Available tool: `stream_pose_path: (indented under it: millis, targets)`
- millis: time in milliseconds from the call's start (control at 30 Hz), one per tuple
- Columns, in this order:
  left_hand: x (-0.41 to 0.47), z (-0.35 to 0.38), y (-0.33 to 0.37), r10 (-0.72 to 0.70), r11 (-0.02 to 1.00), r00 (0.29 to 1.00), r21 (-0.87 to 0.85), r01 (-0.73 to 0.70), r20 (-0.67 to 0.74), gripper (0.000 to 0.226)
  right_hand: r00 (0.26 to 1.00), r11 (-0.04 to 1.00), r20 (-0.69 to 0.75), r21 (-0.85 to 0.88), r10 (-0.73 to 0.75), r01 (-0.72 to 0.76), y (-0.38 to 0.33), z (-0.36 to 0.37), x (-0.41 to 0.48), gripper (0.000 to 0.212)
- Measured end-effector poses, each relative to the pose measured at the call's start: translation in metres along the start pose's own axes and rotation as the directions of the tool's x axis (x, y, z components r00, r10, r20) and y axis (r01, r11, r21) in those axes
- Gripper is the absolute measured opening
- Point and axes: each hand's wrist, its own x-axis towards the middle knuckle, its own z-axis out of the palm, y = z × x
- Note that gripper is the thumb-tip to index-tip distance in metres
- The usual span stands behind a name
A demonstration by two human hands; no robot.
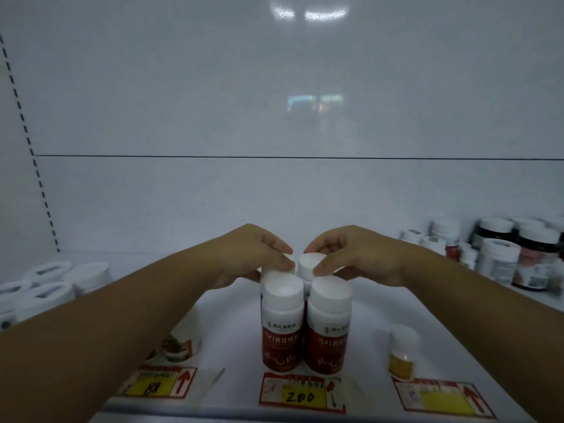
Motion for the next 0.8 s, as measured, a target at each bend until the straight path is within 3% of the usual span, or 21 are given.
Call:
stream_pose_path:
  millis: [267, 367, 433, 467, 533, 567, 800]
  targets:
    - [-0.003, -0.001, 0.0, 0.012, 0.996, 0.999, 0.089, -0.016, 0.042, 0.028, 0.993, 0.996, -0.086, -0.021, 0.082, -0.084, 0.002, 0.007, -0.011, 0.028]
    - [-0.004, 0.0, 0.007, 0.037, 0.966, 0.999, 0.255, -0.04, 0.018, 0.033, 0.988, 0.995, -0.144, -0.07, 0.058, -0.069, 0.002, 0.009, -0.013, 0.031]
    - [-0.005, 0.005, 0.017, 0.116, 0.909, 0.993, 0.404, -0.103, -0.006, 0.046, 0.971, 0.975, -0.238, -0.218, -0.008, -0.045, 0.008, 0.005, -0.016, 0.038]
    - [-0.006, 0.008, 0.025, 0.161, 0.877, 0.987, 0.46, -0.141, -0.005, 0.051, 0.953, 0.921, -0.296, -0.384, -0.066, -0.055, 0.014, -0.001, -0.017, 0.044]
    - [-0.007, 0.018, 0.041, 0.222, 0.83, 0.975, 0.521, -0.2, 0.021, 0.057, 0.919, 0.717, -0.347, -0.688, -0.189, -0.113, 0.027, -0.015, -0.024, 0.052]
    - [-0.006, 0.025, 0.05, 0.234, 0.814, 0.972, 0.541, -0.213, 0.032, 0.058, 0.914, 0.661, -0.348, -0.739, -0.21, -0.13, 0.035, -0.023, -0.027, 0.055]
    - [0.018, 0.107, 0.116, 0.304, 0.726, 0.946, 0.615, -0.307, 0.113, 0.054, 0.915, 0.713, -0.342, -0.695, -0.217, -0.091, 0.086, -0.096, -0.067, 0.055]
